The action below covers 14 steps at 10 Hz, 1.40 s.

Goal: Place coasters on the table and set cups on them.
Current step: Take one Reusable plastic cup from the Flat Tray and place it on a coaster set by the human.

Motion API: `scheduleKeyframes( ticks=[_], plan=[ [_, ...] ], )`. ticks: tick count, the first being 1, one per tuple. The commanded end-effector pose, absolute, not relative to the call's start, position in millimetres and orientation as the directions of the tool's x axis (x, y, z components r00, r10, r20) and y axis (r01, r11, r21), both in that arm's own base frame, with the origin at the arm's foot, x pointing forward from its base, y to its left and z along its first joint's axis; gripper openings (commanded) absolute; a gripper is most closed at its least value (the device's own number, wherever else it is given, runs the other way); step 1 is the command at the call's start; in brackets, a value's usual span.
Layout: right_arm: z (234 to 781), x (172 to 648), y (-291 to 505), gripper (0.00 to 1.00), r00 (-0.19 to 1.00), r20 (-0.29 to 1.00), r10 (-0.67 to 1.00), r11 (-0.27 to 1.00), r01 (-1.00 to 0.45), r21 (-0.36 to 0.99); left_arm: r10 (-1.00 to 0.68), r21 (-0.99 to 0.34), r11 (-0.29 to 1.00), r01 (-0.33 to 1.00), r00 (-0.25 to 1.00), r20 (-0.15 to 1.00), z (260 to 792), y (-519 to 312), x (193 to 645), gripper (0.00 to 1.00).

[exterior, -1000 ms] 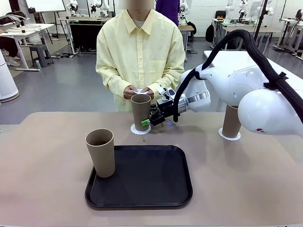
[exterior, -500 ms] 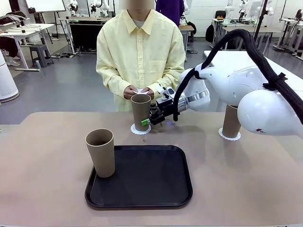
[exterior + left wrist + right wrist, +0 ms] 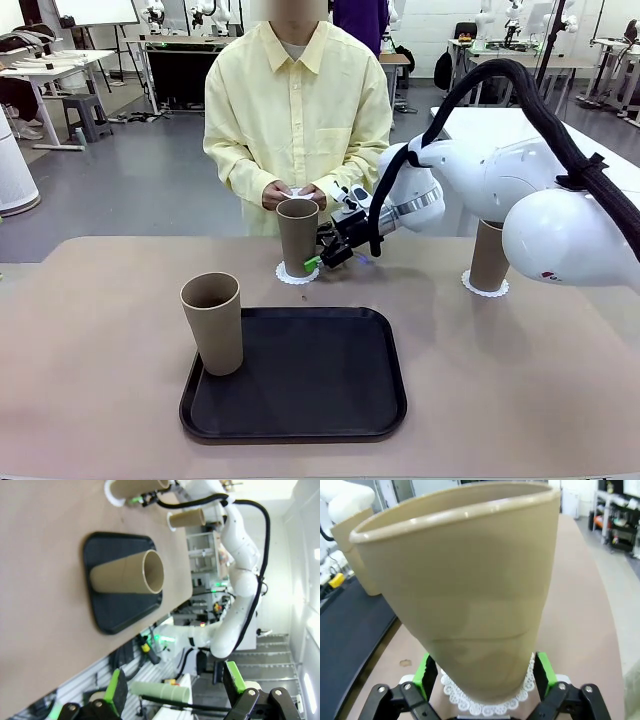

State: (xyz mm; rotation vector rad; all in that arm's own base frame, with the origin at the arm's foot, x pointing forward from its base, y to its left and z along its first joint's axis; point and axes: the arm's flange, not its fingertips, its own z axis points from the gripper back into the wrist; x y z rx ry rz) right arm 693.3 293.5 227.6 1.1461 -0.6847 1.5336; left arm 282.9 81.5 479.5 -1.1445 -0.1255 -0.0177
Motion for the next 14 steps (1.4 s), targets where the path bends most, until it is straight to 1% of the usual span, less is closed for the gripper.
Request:
scheduleKeyframes(
  ticks=[1,4,7,10,11,12,13,14],
  plan=[
    [240,696,294,1.0,0.008,0.884,0.468,-0.258,-0.955,0.145,0.048,-0.91,0.406,0.088,0.992,0.117,480,82,282,1.0],
    [255,690,284,1.0,-0.025,0.831,0.556,-0.209,-0.972,0.11,0.048,-0.91,0.406,0.088,0.992,0.117,480,82,282,1.0],
    [280,685,257,1.0,-0.01,0.766,0.643,-0.114,-0.99,0.082,0.048,-0.91,0.406,0.088,0.992,0.117,480,82,282,1.0],
    [330,661,229,1.0,0.011,0.631,0.775,0.015,-1.0,-0.001,0.048,-0.91,0.406,0.088,0.992,0.117,480,82,282,1.0],
    [352,646,222,1.0,0.059,0.567,0.822,0.085,-0.996,-0.019,0.048,-0.91,0.406,0.088,0.992,0.117,480,82,282,1.0],
    [380,626,212,1.0,0.174,0.485,0.857,0.229,-0.972,-0.057,0.048,-0.91,0.406,0.088,0.992,0.117,480,82,282,1.0],
    [403,611,207,1.0,0.32,0.446,0.836,0.4,-0.912,-0.095,0.048,-0.91,0.406,0.088,0.992,0.117,480,82,282,1.0],
    [423,592,205,1.0,0.493,0.389,0.778,0.577,-0.806,-0.133,0.048,-0.91,0.406,0.088,0.992,0.117,480,82,282,1.0]
  ],
)
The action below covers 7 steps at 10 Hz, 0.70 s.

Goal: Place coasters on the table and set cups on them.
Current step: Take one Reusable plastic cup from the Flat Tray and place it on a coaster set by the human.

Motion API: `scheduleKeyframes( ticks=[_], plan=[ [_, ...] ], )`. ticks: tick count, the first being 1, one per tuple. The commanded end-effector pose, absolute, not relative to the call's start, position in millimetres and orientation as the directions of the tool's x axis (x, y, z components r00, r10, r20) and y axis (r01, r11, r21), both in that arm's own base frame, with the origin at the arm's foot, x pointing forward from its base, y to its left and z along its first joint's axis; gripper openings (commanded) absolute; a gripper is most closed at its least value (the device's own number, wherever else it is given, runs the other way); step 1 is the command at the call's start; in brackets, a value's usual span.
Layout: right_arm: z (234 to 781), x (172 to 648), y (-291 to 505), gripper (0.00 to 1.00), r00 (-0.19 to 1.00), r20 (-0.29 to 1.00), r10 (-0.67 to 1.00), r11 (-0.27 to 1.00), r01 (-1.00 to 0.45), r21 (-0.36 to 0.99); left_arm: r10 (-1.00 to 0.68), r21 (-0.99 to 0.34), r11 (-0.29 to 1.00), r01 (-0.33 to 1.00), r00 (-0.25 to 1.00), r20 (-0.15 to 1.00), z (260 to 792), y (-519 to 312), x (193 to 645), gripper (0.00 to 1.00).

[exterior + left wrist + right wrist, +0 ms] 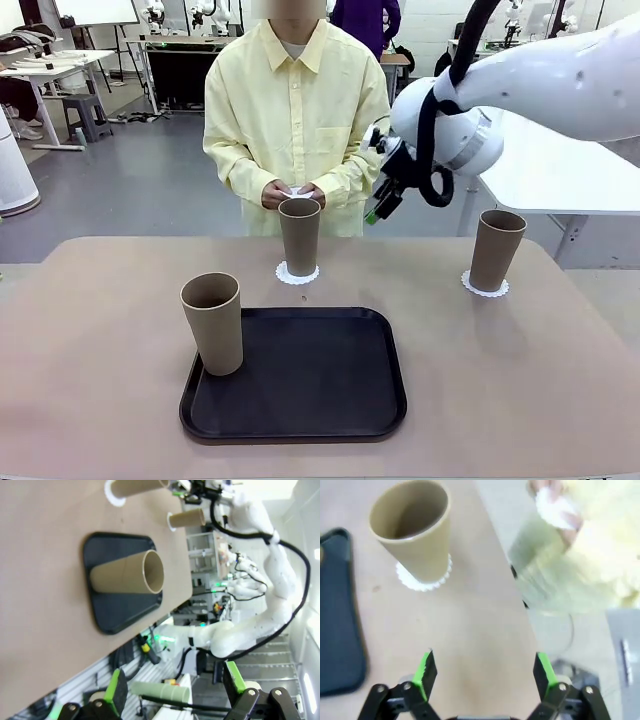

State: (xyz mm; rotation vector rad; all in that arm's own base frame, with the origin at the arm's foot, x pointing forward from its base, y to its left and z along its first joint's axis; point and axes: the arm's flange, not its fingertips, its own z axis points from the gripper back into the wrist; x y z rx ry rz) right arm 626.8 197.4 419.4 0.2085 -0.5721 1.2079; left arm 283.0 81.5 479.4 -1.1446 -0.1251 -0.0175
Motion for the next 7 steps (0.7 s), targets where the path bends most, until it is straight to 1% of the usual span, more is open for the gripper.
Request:
scheduleKeyframes(
  ticks=[1,2,3,5,7],
  plan=[
    [442,572,205,1.0,0.587,0.344,0.733,0.665,-0.725,-0.178,0.048,-0.91,0.406,0.088,0.992,0.117,480,82,282,1.0],
    [460,546,209,1.0,0.728,0.276,0.628,0.778,-0.601,-0.185,0.048,-0.91,0.406,0.088,0.992,0.117,480,82,282,1.0],
    [473,527,211,1.0,0.74,0.25,0.625,0.781,-0.599,-0.18,0.048,-0.91,0.406,0.088,0.992,0.117,480,82,282,1.0],
    [499,495,220,1.0,0.77,0.151,0.619,0.782,-0.586,-0.213,0.048,-0.91,0.406,0.088,0.992,0.117,480,82,282,1.0],
    [517,475,226,1.0,0.776,0.088,0.624,0.771,-0.593,-0.233,0.048,-0.91,0.406,0.088,0.992,0.117,480,82,282,1.0]
  ],
)
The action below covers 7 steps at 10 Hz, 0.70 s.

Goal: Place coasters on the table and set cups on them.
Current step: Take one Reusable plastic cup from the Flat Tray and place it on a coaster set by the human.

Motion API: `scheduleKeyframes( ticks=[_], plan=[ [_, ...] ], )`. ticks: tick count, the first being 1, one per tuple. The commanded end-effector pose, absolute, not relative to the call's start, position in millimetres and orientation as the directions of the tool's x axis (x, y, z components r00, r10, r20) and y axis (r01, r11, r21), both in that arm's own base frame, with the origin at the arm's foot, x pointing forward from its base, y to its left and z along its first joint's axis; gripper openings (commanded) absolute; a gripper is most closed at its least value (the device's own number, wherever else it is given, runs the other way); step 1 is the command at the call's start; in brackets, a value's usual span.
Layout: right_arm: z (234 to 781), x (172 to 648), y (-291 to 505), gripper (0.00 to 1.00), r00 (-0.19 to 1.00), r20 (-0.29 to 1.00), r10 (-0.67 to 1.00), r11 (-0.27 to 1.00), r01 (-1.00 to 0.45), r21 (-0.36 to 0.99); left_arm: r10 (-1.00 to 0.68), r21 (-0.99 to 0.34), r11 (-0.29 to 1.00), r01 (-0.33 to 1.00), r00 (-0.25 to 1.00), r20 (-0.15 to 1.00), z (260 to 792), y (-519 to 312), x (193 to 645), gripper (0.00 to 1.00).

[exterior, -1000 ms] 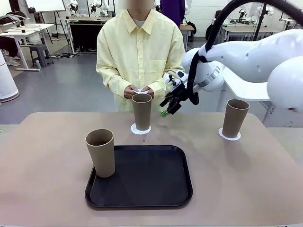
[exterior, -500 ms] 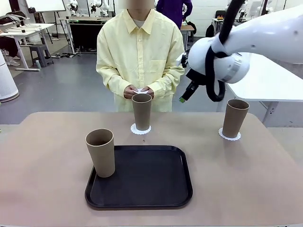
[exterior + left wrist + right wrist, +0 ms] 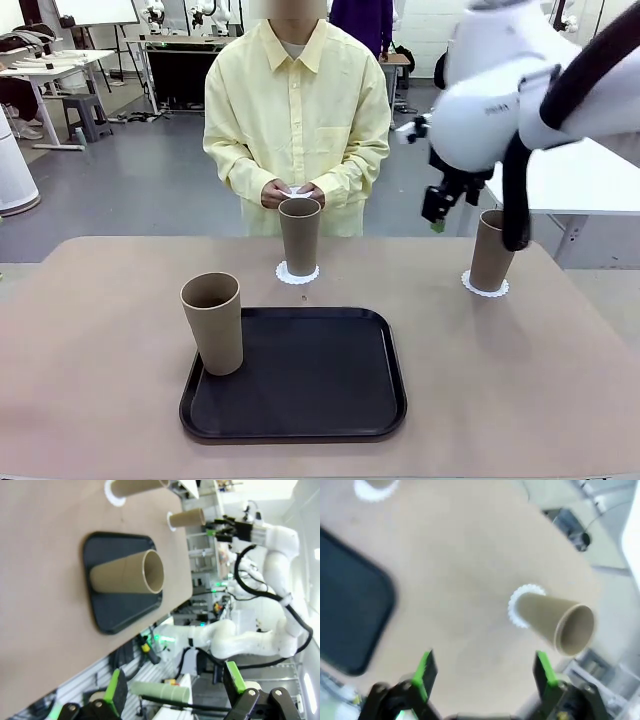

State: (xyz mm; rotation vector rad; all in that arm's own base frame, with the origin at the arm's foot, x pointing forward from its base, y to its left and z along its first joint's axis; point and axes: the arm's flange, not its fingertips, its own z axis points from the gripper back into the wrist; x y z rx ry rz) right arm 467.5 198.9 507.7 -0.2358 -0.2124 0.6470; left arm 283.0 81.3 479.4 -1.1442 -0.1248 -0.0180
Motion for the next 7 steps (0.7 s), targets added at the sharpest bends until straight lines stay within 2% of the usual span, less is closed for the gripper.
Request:
scheduleKeyframes(
  ticks=[1,4,5,6,7],
  plan=[
    [521,468,227,1.0,0.783,0.037,0.62,0.769,-0.598,-0.228,0.048,-0.91,0.406,0.088,0.992,0.117,480,82,282,1.0],
    [532,465,219,1.0,0.769,-0.018,0.639,0.755,-0.632,-0.172,0.048,-0.91,0.406,0.088,0.992,0.117,480,82,282,1.0],
    [529,477,215,1.0,0.719,0.042,0.694,0.717,-0.686,-0.124,0.048,-0.91,0.406,0.088,0.992,0.117,480,82,282,1.0],
    [531,451,230,1.0,0.781,-0.011,0.625,0.758,-0.61,-0.229,0.048,-0.91,0.406,0.088,0.992,0.117,480,82,282,1.0],
    [531,451,230,1.0,0.781,-0.011,0.625,0.758,-0.61,-0.229,0.048,-0.91,0.406,0.088,0.992,0.117,480,82,282,1.0]
  ],
)
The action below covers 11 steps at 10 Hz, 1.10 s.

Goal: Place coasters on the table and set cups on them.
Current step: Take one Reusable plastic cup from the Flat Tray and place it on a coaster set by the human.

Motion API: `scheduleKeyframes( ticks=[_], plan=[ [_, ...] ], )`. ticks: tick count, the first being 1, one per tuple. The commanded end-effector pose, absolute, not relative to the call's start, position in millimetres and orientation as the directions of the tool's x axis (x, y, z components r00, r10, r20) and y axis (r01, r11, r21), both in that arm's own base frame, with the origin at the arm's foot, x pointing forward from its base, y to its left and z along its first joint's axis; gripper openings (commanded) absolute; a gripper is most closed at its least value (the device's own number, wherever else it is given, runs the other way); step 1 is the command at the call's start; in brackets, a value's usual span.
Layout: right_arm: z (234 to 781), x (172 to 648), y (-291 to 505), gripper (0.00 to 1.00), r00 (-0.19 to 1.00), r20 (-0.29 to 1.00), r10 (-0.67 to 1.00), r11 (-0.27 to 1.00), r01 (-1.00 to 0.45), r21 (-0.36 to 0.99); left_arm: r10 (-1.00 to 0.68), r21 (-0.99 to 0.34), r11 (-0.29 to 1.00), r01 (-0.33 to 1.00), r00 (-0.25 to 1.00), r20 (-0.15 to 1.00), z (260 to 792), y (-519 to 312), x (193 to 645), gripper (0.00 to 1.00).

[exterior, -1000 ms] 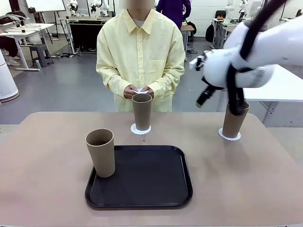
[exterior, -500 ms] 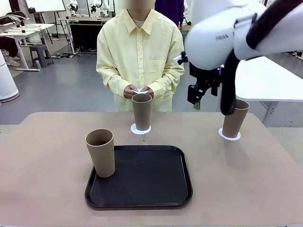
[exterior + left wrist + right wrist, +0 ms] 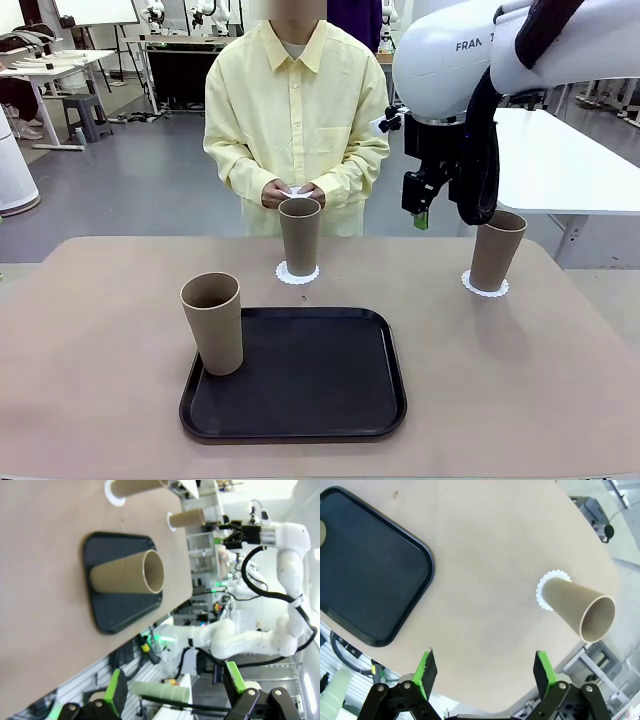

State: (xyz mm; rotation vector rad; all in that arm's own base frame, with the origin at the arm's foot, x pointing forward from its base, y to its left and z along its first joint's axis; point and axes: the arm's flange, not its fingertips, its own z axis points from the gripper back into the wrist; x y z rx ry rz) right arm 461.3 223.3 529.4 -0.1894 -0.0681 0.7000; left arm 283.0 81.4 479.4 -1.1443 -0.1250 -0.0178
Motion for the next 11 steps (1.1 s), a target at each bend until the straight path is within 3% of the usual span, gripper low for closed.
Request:
scheduleKeyframes(
  ticks=[1,10,11],
  plan=[
    [531,451,230,1.0,0.781,-0.011,0.625,0.758,-0.61,-0.229,0.048,-0.91,0.406,0.088,0.992,0.117,480,82,282,1.0],
    [532,454,231,1.0,0.767,-0.004,0.641,0.75,-0.628,-0.209,0.048,-0.91,0.406,0.088,0.992,0.117,480,82,282,1.0],
    [544,441,178,1.0,0.832,0.158,0.532,0.846,-0.53,-0.053,0.048,-0.91,0.406,0.088,0.992,0.117,480,82,282,1.0]
  ],
)
